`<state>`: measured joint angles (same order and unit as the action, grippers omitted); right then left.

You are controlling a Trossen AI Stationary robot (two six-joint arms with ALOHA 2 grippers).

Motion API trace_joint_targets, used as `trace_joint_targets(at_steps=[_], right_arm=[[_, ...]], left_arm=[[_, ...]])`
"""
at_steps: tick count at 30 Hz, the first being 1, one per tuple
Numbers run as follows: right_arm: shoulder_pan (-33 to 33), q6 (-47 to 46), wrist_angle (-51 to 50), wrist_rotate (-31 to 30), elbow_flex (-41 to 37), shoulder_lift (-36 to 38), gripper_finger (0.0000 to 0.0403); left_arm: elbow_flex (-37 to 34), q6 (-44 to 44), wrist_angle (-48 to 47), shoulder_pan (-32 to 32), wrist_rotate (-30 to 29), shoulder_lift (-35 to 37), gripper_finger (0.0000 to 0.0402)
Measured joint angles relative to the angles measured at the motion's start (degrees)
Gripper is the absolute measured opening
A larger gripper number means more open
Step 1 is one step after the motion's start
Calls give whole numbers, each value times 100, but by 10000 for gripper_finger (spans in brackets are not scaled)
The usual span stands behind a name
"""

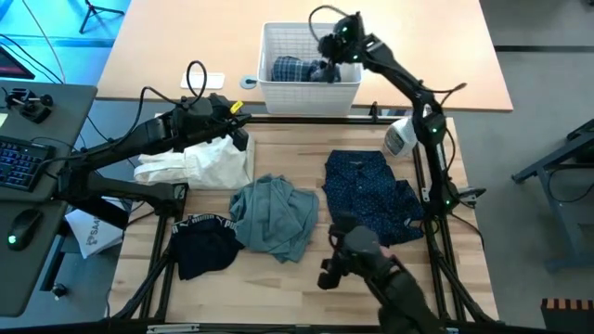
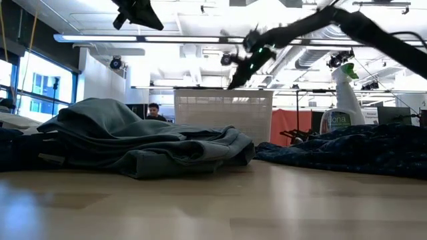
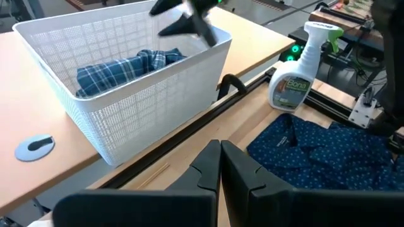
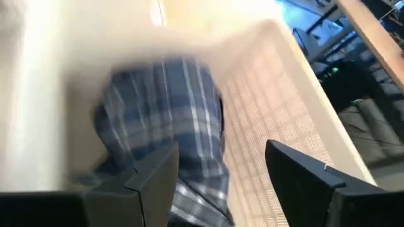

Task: Fold Laundry from Bin
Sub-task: Fold the dark blue polo

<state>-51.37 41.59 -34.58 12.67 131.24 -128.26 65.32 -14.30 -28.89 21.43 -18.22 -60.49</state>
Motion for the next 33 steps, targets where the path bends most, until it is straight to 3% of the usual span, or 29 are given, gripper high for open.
trace_joint_targets(at_steps=[7,14,17,21,25,29,33], right_arm=[[-230,-1792,-107,1103,0,692,211],[-173,-2156,-332,1137,-7,1416,194],[-16,-2600,-534,1144,-7,1764,193],[344,-3237,-1085,1308,-7,2047,193],[818,-3231,-2029,1540,-36,2086,193],[1469,-3482,-2580,1587,-685,2088,193],[2311,-3963,-2483,1402,-1667,2077,193]], left_arm=[[0,-366,3,134,11,0,0],[0,-208,119,642,25,0,0],[0,311,286,930,472,0,0],[0,694,334,1485,1576,0,0],[0,985,166,1826,2339,4,0],[0,1286,-340,1921,2645,4,0],[0,1706,-931,1922,2636,4,0]])
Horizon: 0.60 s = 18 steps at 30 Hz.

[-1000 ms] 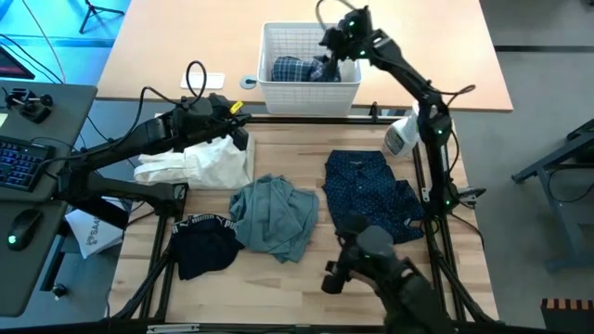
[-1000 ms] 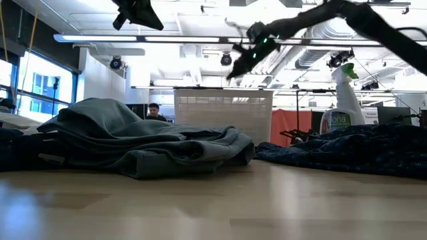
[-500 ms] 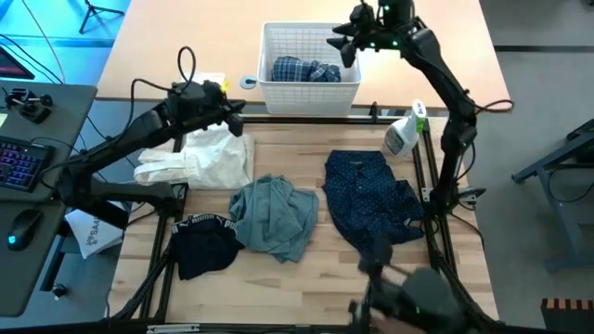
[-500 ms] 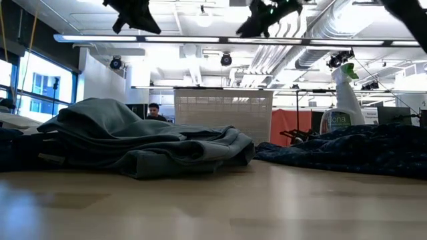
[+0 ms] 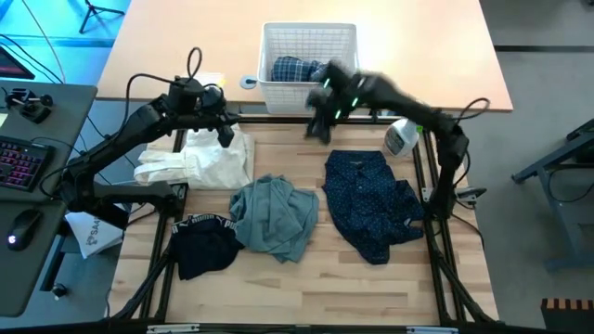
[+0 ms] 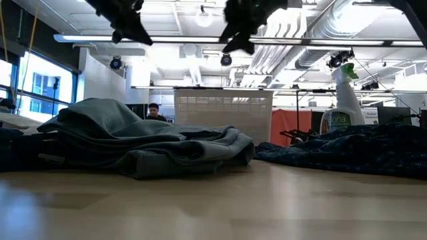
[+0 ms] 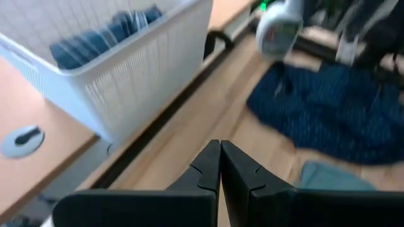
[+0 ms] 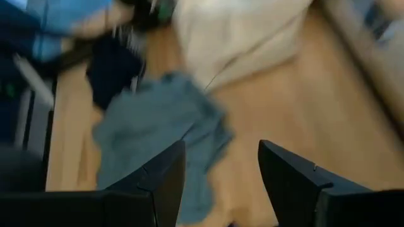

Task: Fold Laundry from Bin
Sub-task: Fold the dark blue polo

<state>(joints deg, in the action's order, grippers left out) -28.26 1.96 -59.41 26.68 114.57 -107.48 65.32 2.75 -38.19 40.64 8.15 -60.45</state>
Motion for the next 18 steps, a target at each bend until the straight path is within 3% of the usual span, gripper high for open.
trace_joint_targets(at_steps=[4,9,13,18], right_arm=[[741,-347,187,-423,-1074,0,193],[1303,-1215,269,-445,-2096,0,193],[1652,-1867,22,-750,-2400,0,193],[1835,-2806,-1267,-1791,-2480,0,193]], left_arm=[[0,49,-482,0,-27,0,0],[0,120,-909,-12,-27,0,0],[0,200,-1031,-59,-16,0,0],[0,200,-1089,-61,15,0,0]])
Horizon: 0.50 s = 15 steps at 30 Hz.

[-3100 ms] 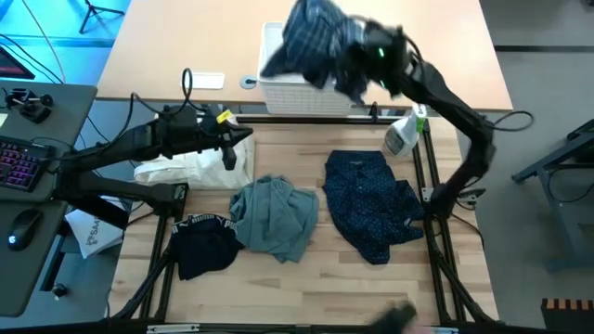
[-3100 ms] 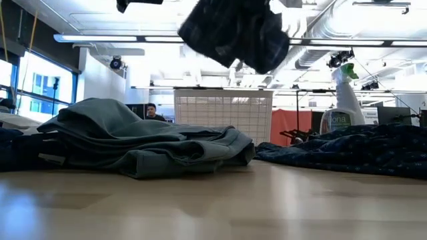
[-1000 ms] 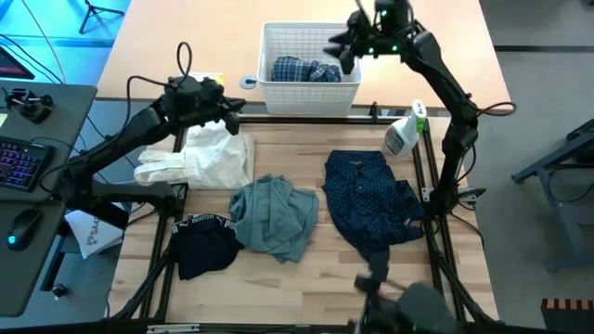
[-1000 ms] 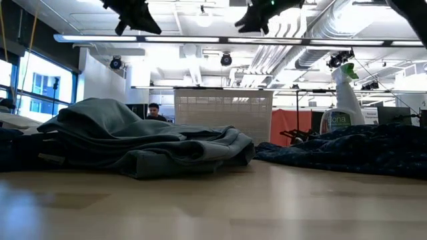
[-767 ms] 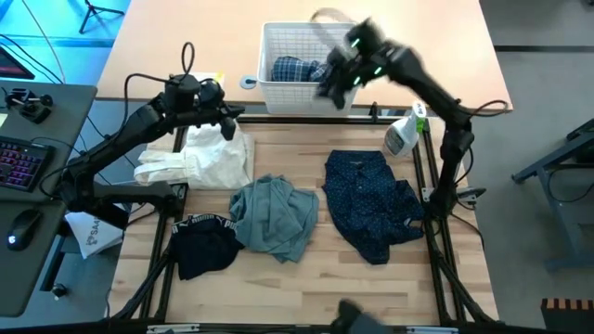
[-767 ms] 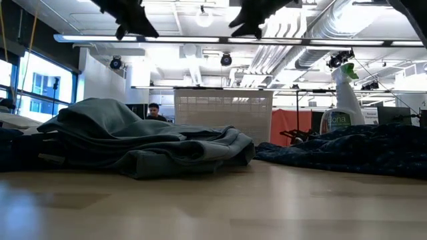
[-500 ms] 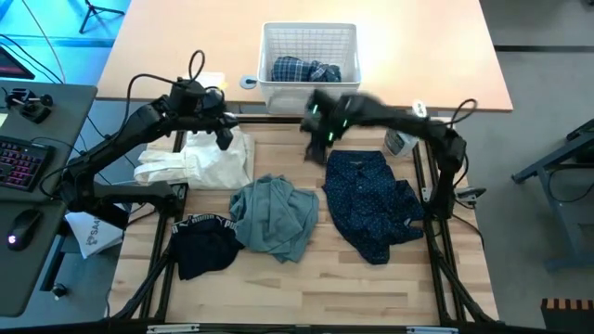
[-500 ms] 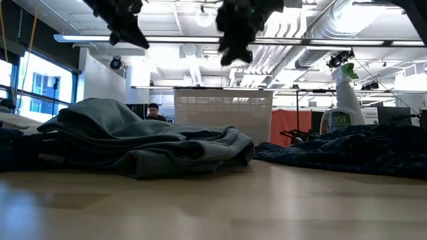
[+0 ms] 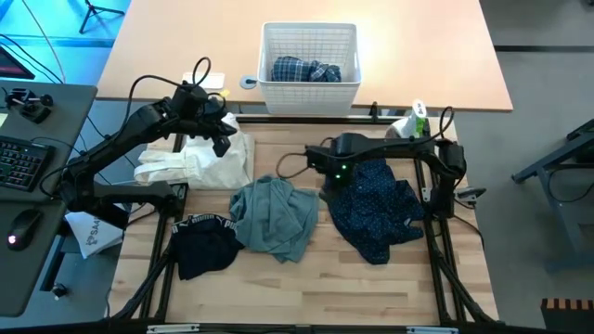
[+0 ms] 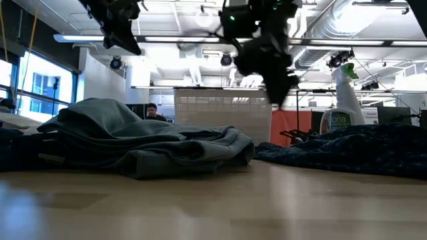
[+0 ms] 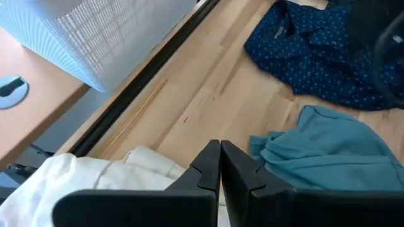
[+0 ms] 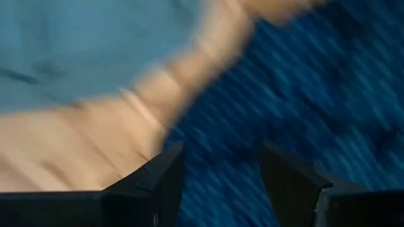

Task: Fold Laundry from Bin
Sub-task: Fold the dark blue polo

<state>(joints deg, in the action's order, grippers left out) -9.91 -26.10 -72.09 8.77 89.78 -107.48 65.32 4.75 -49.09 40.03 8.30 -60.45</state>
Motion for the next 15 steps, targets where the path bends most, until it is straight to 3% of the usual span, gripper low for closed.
trace_joint_targets(at_steps=[3,6,12,15], right_arm=[[-88,62,-313,-239,-328,102,191],[-448,97,217,-287,-1156,364,182],[-1239,-1358,702,-657,-2230,703,163],[-1407,-1392,1418,-317,-2611,685,151]], left_arm=[[0,-6,-127,-1,6,0,0],[0,-11,-267,0,8,0,0],[0,-304,-443,-53,15,0,0],[0,-450,-449,-169,15,0,0]])
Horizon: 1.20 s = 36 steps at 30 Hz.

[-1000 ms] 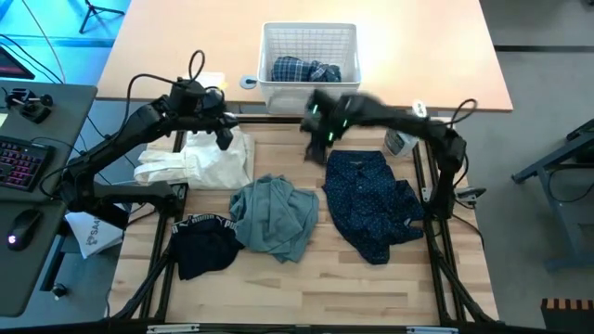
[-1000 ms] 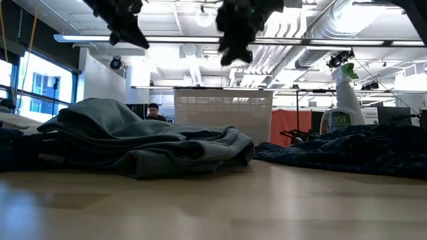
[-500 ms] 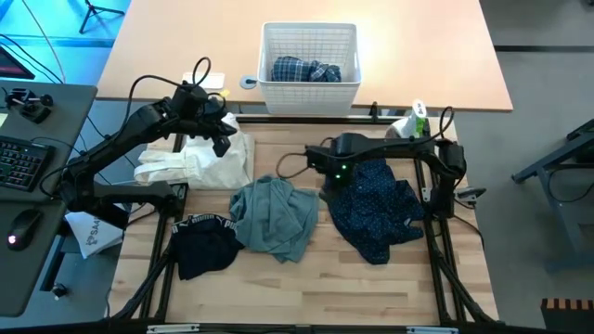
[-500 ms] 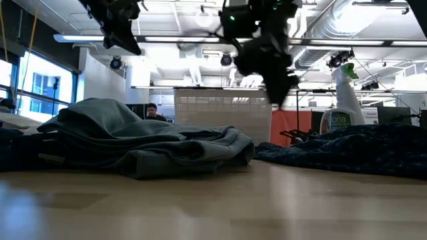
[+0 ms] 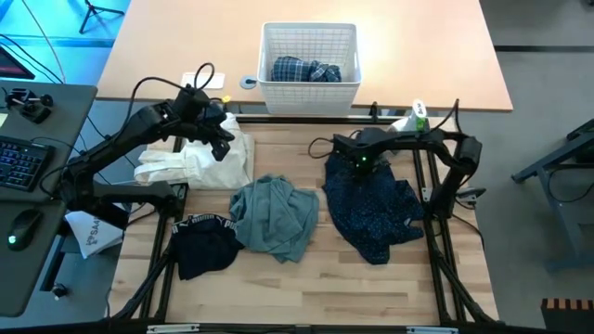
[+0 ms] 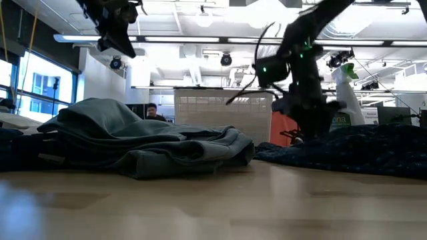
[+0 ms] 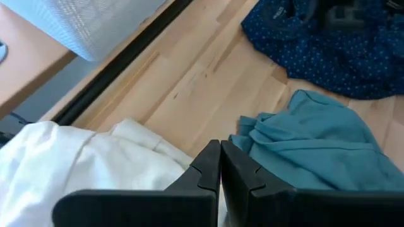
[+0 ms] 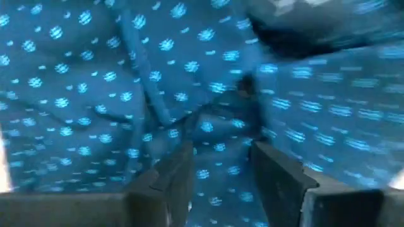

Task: Fold Laundry from Bin
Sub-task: Fold the dark blue polo

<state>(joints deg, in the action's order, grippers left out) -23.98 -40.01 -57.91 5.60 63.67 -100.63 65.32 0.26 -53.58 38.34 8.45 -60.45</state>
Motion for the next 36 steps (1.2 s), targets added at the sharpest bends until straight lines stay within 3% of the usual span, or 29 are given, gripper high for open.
trace_joint_targets(at_steps=[6,9,15,19,21,25,30,36], right_arm=[[425,325,1906,2085,-500,-46,92],[851,977,1979,2750,-366,69,68],[1359,1042,1643,1942,7,868,47],[1255,675,1192,1012,18,1477,46],[1036,479,913,835,18,1590,49],[669,1018,732,1176,18,1539,76],[449,1045,515,46,16,1268,102],[407,878,443,-816,12,863,106]], left_arm=[[0,-455,5,-411,-1,0,0],[0,-723,117,-664,-2,0,0],[0,-1107,343,-1155,-17,0,0],[2,-1494,594,-1446,-140,-34,0],[2,-1754,741,-1597,-288,-81,0],[7,-2201,943,-1926,-507,-193,0],[7,-2797,1034,-2439,-633,-425,0],[7,-2869,1016,-3049,-895,-840,0]])
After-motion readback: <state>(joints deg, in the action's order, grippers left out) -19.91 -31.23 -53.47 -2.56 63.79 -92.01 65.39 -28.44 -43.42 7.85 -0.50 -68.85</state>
